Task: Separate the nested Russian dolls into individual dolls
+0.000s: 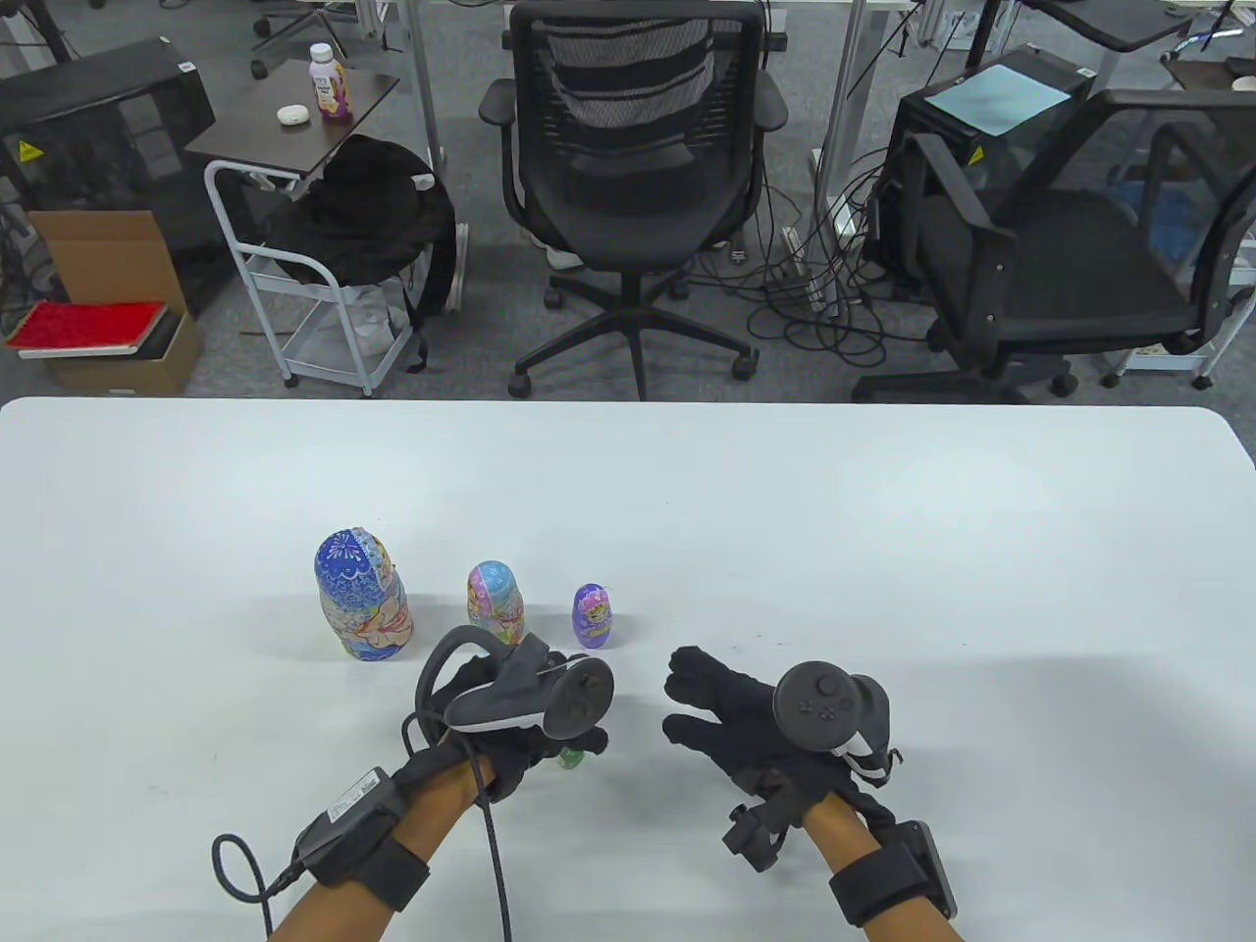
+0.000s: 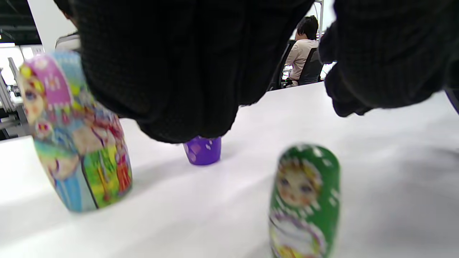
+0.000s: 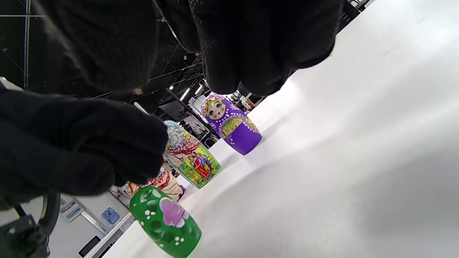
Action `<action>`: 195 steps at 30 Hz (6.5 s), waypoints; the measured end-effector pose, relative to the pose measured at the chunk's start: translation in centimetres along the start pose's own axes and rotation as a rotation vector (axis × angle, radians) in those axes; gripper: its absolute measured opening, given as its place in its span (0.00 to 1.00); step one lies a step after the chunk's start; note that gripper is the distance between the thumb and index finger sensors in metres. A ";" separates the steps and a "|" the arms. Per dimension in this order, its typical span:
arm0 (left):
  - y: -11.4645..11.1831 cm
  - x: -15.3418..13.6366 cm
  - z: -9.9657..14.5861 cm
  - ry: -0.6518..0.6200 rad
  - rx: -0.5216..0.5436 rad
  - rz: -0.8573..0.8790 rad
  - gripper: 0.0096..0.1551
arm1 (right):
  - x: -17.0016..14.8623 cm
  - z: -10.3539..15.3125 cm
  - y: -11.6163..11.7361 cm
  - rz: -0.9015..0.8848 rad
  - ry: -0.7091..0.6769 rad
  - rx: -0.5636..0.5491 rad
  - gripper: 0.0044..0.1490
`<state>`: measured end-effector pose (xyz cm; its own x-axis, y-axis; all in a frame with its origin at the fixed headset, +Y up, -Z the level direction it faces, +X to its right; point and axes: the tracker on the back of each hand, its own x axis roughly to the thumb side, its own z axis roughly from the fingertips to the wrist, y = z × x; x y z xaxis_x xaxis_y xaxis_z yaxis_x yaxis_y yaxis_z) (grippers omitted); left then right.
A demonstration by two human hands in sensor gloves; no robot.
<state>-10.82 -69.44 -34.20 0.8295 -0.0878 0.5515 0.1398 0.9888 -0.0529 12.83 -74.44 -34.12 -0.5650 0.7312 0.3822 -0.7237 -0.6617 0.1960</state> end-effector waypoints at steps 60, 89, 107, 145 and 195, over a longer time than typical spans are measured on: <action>2.7 -1.3 2.7 0.059 0.098 0.077 0.31 | 1.5 0.3 1.7 -0.039 -0.093 0.062 0.44; -0.5 -1.9 3.4 0.039 0.229 0.149 0.38 | 1.5 0.3 1.9 -0.033 -0.088 0.061 0.45; 3.5 4.1 1.0 -0.098 0.363 0.273 0.25 | 1.9 0.5 1.6 -0.027 -0.107 0.022 0.44; -3.3 3.8 -2.6 -0.051 0.151 0.033 0.26 | -0.5 0.7 -2.3 0.014 -0.027 -0.123 0.44; 3.2 1.1 2.4 -0.012 0.376 0.204 0.28 | 0.6 0.5 -0.1 0.061 -0.086 -0.019 0.45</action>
<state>-10.75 -66.04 -31.73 0.8129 0.1131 0.5713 -0.2351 0.9612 0.1443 12.73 -74.02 -33.47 -0.5728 0.6721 0.4693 -0.6969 -0.7007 0.1530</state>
